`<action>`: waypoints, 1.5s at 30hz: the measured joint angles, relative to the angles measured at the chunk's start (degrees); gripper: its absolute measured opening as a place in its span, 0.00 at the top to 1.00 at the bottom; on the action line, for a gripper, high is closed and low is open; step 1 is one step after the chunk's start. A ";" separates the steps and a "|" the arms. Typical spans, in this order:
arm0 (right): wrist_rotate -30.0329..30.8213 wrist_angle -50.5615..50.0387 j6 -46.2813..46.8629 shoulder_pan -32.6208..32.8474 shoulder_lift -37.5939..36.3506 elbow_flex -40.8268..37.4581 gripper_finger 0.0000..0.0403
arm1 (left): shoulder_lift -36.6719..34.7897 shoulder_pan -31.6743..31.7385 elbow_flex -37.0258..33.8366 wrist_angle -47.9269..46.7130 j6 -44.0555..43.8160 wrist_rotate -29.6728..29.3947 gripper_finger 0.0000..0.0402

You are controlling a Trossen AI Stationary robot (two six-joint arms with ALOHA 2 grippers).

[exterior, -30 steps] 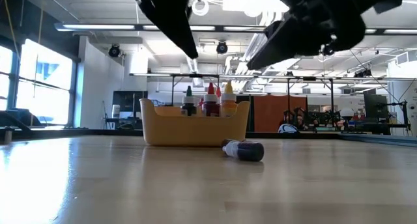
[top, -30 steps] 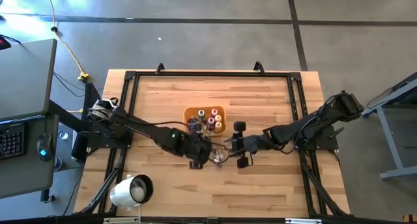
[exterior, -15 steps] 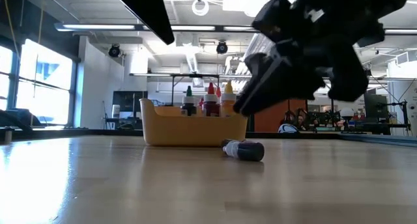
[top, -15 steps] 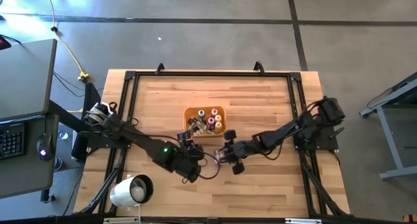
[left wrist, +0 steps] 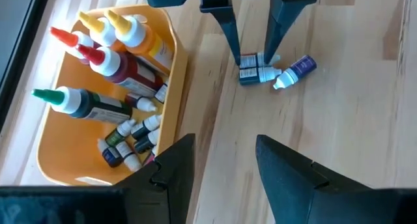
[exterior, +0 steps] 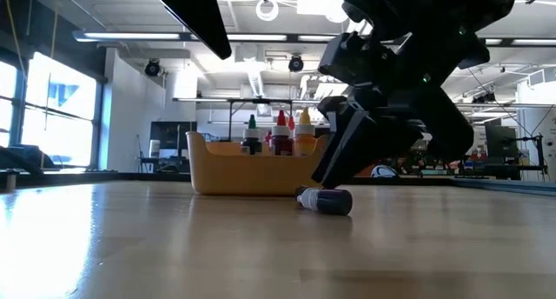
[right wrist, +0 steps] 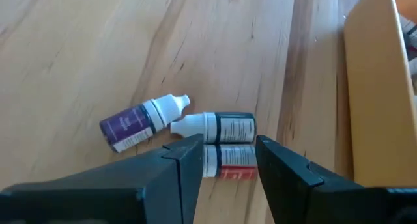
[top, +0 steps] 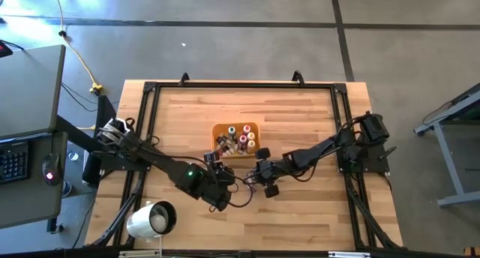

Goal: Pick & Place food coloring
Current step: Put the small red food coloring bottle into the yellow bin

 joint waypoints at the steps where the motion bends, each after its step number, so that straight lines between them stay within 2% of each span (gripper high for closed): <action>1: 0.01 -0.21 0.09 0.00 -0.01 0.00 0.67 | 0.00 0.02 0.00 0.01 0.00 0.02 0.60; 7: 1.36 -0.51 1.92 -0.10 0.00 0.00 0.67 | 0.00 0.02 0.00 0.23 -0.02 0.04 0.60; 17: -0.75 -2.69 14.73 -1.94 -0.29 0.10 0.67 | 0.00 0.02 -0.02 0.21 -0.02 0.11 0.60; 25: 2.57 -9.20 14.86 -2.08 -0.42 -0.02 0.67 | 0.00 0.04 -0.04 0.21 -0.04 1.66 0.60; 34: 0.12 -10.04 9.93 -2.12 -0.51 0.04 0.68 | 0.00 0.04 -0.07 0.21 -0.04 1.66 0.60; 41: 0.99 -9.45 7.52 -2.03 -0.51 0.02 0.80 | 0.00 0.04 -0.07 0.23 -0.46 1.64 0.60; 45: 1.89 -5.65 7.19 -2.03 -0.40 -0.11 0.84 | 0.00 0.04 -0.07 0.21 -4.56 1.64 0.61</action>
